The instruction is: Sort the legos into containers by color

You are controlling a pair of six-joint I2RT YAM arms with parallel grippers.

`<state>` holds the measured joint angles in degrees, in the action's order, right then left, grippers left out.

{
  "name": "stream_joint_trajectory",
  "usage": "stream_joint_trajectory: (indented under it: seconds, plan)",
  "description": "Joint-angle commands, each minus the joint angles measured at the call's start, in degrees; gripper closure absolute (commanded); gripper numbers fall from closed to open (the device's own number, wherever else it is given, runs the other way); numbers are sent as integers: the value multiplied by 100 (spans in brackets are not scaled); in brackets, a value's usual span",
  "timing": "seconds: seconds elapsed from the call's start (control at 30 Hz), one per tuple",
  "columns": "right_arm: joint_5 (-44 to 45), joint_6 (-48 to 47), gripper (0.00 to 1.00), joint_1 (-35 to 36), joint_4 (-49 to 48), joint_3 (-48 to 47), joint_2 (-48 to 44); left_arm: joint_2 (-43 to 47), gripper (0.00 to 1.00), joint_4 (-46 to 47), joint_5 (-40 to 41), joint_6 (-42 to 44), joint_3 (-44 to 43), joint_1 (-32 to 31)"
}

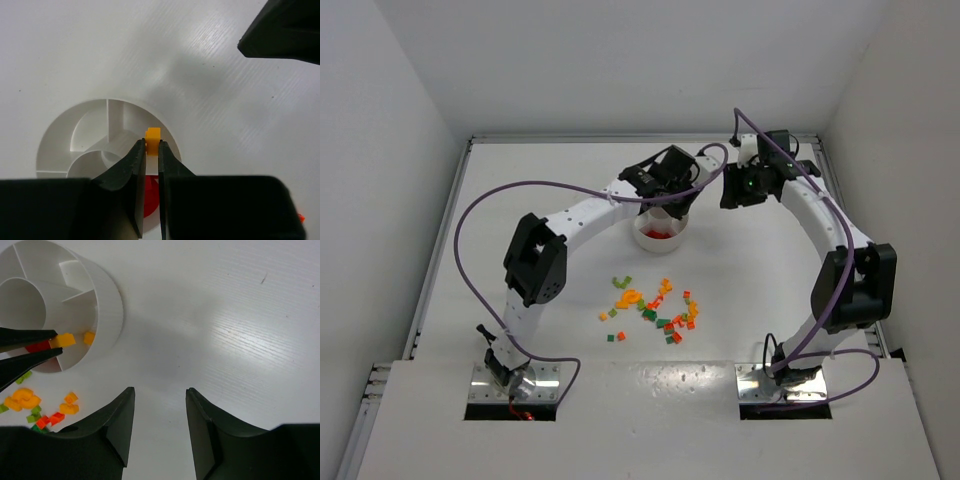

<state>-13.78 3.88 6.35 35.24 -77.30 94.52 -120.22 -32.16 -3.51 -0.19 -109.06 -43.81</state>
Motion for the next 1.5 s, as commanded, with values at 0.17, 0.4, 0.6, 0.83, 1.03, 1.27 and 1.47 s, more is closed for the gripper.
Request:
stream_joint_trajectory:
  seconds: [0.17, 0.4, 0.6, 0.83, 1.03, 1.27, 1.47]
  plan:
    - [-283, -195, 54, -20, 0, -57, -136, -27, 76, -115, 456, -61, -213, 4]
    - [-556, -318, 54, -20, 53, -57, -136, -27, 49, -168, 422, -61, -213, 118]
    - [-766, -449, 59, -20, 53, 48, -275, 236, 51, -72, -437, -525, -29, 539]
    - [-1547, -1080, 61, 269, 236, 286, -584, 1527, 52, 870, -1407, -1326, 1035, 1594]
    - [-1611, -2040, 50, 1471, 694, 338, -584, 2388, 48, 589, -1267, -1238, 1701, 2411]
    - [-627, -1629, 32, 2669, 106, 1260, -251, 3241, 47, 518, -1073, -1106, 2968, 3045]
    - [15, -609, 32, 2863, -254, 1445, 426, 3742, 47, 518, -959, -1159, 3504, 3265]
